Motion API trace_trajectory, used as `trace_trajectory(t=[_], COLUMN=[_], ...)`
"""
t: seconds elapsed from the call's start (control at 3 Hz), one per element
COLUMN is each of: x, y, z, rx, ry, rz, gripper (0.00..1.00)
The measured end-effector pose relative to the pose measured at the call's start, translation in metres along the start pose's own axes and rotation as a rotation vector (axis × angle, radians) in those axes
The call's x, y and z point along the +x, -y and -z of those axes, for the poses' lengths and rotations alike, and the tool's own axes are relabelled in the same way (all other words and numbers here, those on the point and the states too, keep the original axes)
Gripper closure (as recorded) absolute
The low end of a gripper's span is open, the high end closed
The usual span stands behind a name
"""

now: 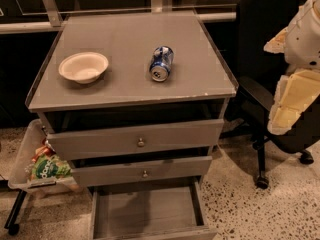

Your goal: Close bottom drawer

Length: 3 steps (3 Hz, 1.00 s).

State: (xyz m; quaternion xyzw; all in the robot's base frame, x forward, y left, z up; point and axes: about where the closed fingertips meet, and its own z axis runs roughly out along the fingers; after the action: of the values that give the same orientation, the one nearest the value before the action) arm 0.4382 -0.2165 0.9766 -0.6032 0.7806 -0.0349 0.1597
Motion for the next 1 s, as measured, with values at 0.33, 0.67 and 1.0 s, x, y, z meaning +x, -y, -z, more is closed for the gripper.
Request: trace_trajectory(t=[0.33, 0.67, 1.0], x=[0.0, 0.0, 0.0], y=[0.0, 0.0, 0.0], z=[0.0, 0.0, 0.0], rx=[0.0, 0.0, 0.0], ry=[0.0, 0.0, 0.0], rz=[0.0, 0.0, 0.0], gripper=[0.0, 0.19, 0.42])
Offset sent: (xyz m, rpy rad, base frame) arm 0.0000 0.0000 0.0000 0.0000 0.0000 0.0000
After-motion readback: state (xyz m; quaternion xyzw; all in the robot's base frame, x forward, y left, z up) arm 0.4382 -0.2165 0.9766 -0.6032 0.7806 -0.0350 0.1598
